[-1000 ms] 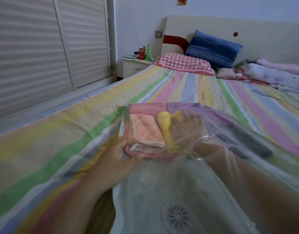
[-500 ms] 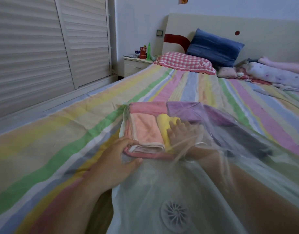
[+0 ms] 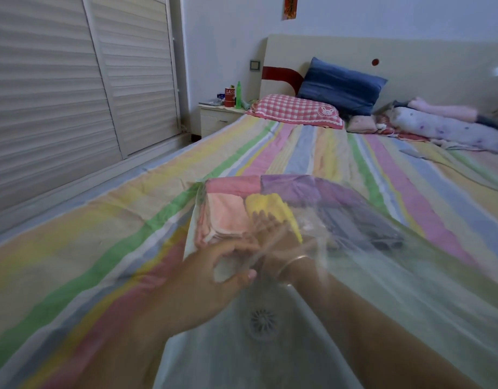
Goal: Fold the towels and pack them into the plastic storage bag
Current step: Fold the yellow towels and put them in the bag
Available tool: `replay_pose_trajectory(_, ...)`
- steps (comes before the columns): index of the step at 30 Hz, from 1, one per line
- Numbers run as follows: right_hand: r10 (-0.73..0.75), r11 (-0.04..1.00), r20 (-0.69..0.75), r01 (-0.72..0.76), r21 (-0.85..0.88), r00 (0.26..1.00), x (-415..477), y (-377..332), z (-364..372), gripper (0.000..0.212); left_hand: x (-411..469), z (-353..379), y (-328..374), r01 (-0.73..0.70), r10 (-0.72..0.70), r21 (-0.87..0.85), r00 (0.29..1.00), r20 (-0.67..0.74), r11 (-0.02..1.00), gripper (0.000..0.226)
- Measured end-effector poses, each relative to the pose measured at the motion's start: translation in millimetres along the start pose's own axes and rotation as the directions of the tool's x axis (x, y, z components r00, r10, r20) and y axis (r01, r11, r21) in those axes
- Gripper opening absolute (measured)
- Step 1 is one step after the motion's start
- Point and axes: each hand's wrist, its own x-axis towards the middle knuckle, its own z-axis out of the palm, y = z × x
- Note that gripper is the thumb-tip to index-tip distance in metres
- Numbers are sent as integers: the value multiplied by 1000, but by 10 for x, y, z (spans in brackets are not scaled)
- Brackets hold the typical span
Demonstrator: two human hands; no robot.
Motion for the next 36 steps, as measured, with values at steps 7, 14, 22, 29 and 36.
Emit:
replay_pose_trajectory(7,-175,975,42,167,150,984,-1654,190,18,89,-457,243,918,-46,49,-19,974,220,999,27)
replay_pose_trajectory(14,-264,935,121,223,277,957,-3586,599,-438,53,-905,1078,2162,-175,195,-145,972,133,974,17)
replay_pose_trajectory(22,189,928,-236,-95,360,953,-5363,1554,-948,15,-1729,2623,2850,-218,234,-167,969,83,962,14)
replay_pose_trajectory(29,147,984,-144,-130,126,978,-6243,2133,-810,47,-1995,3365,2981,-589,522,38,742,421,807,37)
replay_pose_trajectory(36,122,968,-153,-84,237,981,-6482,2205,-708,29,-1968,3347,2903,-563,478,56,747,461,825,33)
